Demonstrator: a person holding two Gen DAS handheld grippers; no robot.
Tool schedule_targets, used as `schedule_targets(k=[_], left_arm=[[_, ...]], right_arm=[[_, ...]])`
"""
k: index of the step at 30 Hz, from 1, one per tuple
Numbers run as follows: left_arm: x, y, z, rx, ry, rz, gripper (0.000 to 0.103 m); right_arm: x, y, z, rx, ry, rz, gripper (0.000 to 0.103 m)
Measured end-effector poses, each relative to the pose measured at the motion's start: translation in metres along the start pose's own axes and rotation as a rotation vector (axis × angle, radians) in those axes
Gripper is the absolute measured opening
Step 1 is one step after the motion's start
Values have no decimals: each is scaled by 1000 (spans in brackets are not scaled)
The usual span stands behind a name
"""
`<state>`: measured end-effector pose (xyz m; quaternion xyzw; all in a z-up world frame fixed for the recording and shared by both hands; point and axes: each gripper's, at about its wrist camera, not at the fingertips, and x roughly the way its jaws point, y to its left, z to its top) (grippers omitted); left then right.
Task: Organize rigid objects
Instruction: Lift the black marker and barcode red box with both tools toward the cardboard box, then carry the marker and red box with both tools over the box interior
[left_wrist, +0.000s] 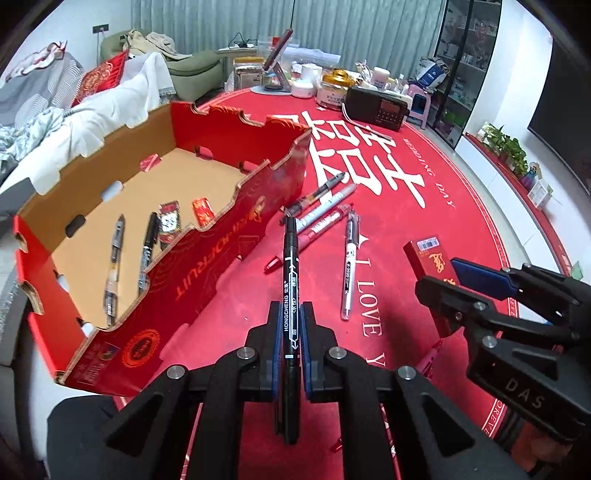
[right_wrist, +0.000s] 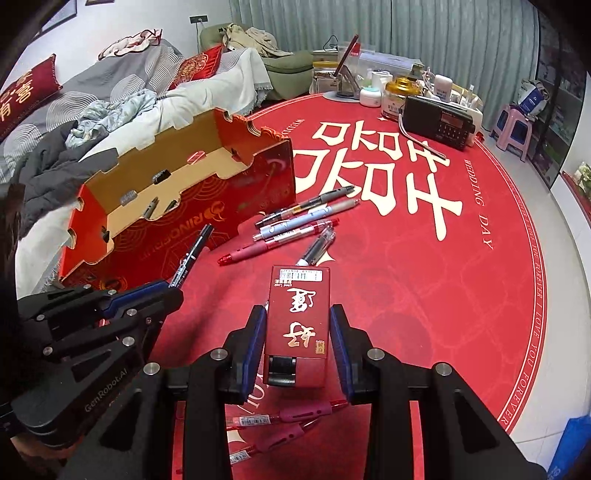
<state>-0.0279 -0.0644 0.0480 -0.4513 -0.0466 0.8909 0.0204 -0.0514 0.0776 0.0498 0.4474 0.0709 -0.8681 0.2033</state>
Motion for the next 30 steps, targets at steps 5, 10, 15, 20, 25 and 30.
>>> schedule_targets(k=[5,10,15,20,25,30], left_arm=[[-10,3,6,-8,-32,9,9],[-16,6,12,-14,-45,27,9],[-26,12,22,-32,-70,46,9],[-32,21,32,-56,-85,65,9],[-38,40,40,-96,-95,96,9],[-46,62,48,-136,-108,125,9]], right_arm=[[-5,4,6,-12,-17,7,36],[-11,11,15,-35,-38,11,36],[-15,22,27,-63,-60,19,36],[-17,32,42,-80,-81,33,36],[-17,47,60,-114,-97,59,36],[-17,65,79,-153,-117,73,36]])
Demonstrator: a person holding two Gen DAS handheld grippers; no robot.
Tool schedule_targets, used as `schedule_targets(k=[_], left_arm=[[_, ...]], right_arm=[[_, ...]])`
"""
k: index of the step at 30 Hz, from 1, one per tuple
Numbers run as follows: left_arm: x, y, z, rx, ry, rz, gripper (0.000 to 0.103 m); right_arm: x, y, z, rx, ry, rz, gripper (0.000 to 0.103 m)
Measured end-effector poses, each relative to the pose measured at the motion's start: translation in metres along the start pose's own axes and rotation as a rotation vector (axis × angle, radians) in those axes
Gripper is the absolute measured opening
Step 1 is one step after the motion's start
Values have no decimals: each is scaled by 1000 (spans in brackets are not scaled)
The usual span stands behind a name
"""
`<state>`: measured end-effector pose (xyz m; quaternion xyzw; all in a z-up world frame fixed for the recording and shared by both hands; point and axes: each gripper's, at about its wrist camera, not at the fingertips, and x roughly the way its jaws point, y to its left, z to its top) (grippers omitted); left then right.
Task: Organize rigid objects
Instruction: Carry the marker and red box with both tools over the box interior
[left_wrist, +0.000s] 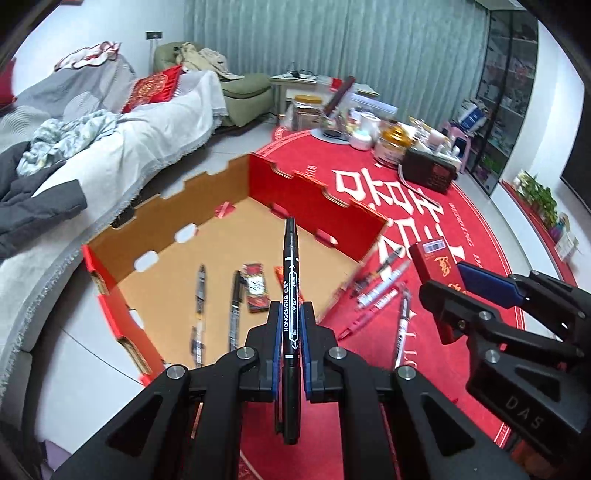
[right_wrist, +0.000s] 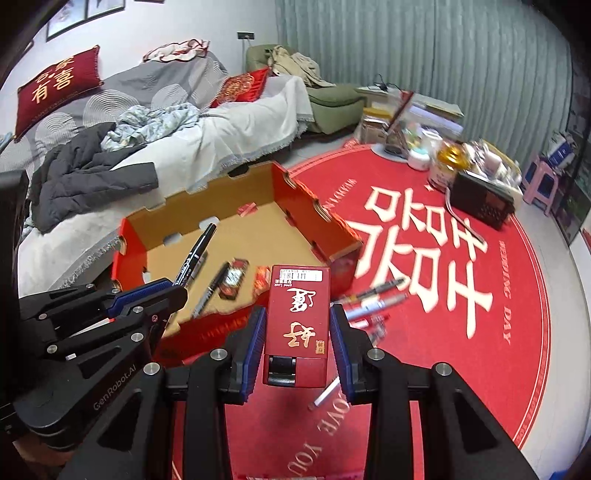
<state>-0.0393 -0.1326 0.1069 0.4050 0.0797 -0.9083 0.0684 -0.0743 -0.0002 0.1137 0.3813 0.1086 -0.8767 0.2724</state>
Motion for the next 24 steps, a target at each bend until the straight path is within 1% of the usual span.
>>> schedule_targets(k=[6,11,24], left_arm=[[3,19,12,-24,4,34,9],[10,29,16,-38,16,45,9],[28,43,16,-68,45,49,9]], right_arm=[[4,13,23,-21,-19,27,36],[9,21,37,-43,-26,33,36],[34,40,51,-84,1,55,36]])
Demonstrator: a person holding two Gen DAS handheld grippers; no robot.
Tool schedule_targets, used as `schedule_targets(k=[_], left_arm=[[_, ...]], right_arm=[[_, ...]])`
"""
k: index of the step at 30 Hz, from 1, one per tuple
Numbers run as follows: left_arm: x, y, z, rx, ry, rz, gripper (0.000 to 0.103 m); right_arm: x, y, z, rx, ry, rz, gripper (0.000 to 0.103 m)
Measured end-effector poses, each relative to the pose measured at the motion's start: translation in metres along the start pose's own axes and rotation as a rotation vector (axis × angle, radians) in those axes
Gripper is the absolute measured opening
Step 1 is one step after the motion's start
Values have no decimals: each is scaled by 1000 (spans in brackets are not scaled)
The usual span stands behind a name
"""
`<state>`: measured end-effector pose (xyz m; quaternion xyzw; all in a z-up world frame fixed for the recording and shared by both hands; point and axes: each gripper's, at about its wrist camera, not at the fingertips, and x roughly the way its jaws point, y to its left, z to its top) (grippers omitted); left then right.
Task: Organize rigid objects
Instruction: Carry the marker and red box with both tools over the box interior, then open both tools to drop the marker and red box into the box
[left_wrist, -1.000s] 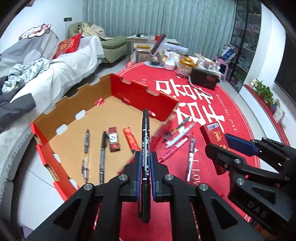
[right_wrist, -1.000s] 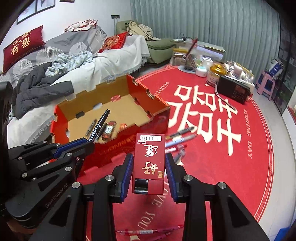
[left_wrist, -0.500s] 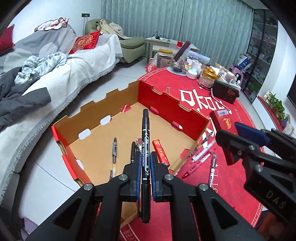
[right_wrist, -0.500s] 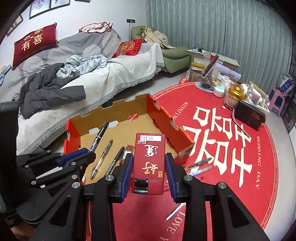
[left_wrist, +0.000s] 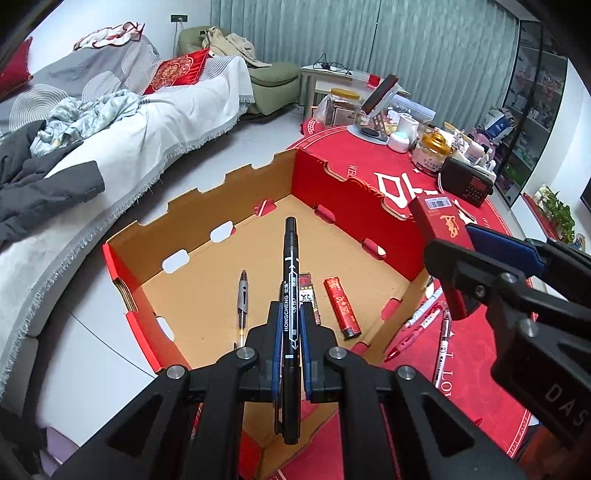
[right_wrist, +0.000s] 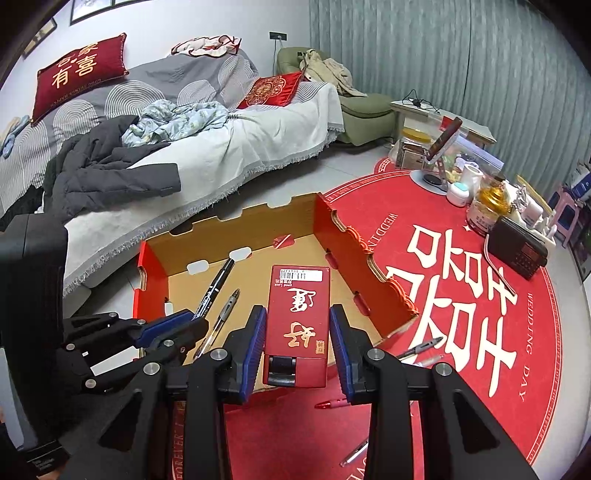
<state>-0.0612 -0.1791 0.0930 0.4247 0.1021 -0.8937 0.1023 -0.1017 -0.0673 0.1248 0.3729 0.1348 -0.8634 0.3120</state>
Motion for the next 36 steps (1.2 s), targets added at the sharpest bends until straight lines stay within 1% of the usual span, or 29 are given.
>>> schedule_targets(k=[10,15,19,27,36], left_arm=[[18,18,7,-45,32,1,9],[27,20,14,-44,46,3,9],[40,24,16,-56,83,13,9],[55,25,15,-54,126,19,9],[59,26,16,-56,137,22,9]], right_arm=[[23,2,10,-22,25,-1,36],[36,0,17,-14,38,-3,36],[46,-1,22,-16,52,-6,36],[62,-5,19,-8,87,-5,36],[71,-6,18,-9,104,-4,36]])
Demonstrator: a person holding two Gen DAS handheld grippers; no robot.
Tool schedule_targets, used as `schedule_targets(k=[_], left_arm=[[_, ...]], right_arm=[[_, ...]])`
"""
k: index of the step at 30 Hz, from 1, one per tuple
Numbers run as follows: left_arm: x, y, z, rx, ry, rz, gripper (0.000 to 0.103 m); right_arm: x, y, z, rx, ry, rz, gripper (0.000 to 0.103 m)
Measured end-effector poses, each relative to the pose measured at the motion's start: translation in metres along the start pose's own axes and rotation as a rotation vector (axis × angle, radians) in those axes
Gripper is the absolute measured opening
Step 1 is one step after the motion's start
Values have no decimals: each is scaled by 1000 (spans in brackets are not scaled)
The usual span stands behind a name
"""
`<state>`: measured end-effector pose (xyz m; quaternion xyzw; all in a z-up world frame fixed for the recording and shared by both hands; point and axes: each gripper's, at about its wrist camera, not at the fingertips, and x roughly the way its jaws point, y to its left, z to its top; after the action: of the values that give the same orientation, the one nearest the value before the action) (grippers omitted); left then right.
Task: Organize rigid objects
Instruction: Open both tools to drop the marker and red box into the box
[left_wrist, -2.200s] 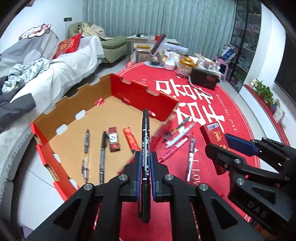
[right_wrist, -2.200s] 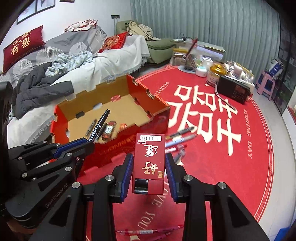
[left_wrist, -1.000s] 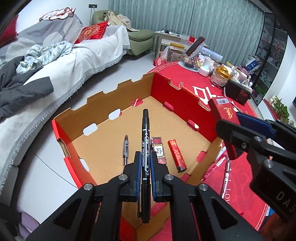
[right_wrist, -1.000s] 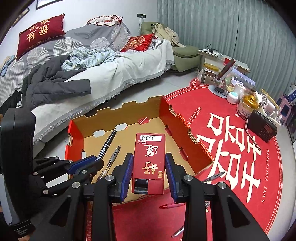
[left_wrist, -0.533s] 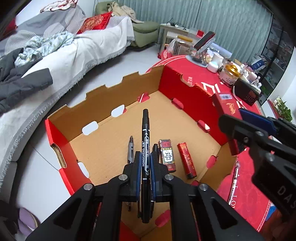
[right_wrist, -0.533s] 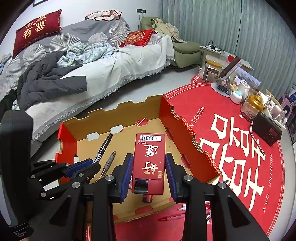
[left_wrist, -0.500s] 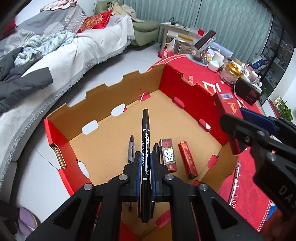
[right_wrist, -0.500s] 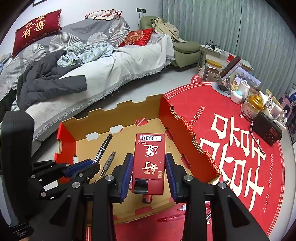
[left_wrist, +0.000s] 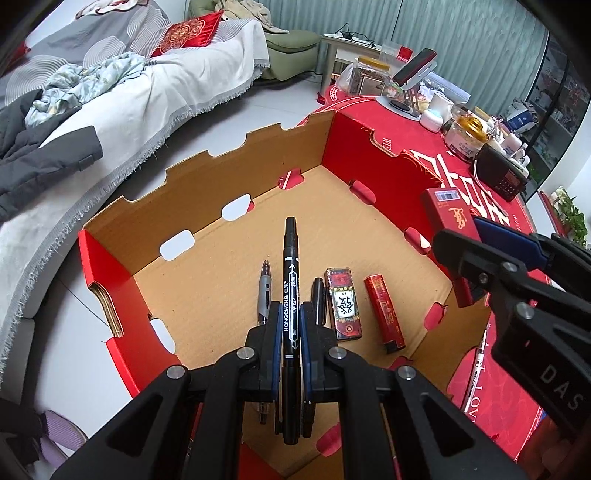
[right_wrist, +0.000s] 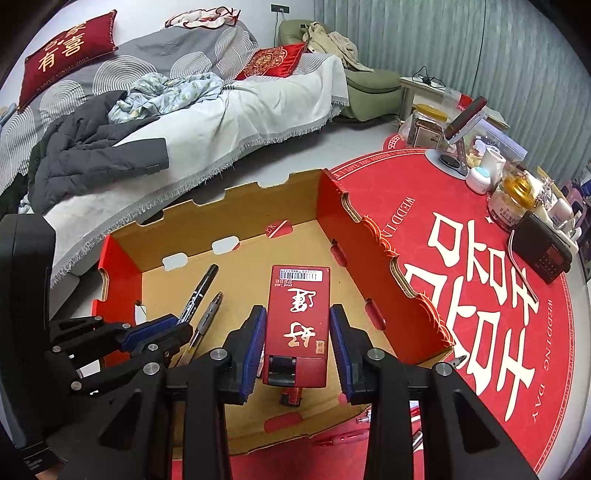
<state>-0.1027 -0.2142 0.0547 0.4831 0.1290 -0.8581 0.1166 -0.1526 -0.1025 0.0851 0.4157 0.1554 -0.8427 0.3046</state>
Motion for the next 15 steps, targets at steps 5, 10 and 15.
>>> schedule_targets(k=[5,10,15], left_arm=[[2,2,-1,-4,4,6,9],[8,3,0,-9,31,15,10],[9,6,-2,-24,33,25,13]], right_arm=[[4,-1,0,3,12,1,36],[8,-6,2,34,24,7,36],[7,-9,1,37,21,-7,36]])
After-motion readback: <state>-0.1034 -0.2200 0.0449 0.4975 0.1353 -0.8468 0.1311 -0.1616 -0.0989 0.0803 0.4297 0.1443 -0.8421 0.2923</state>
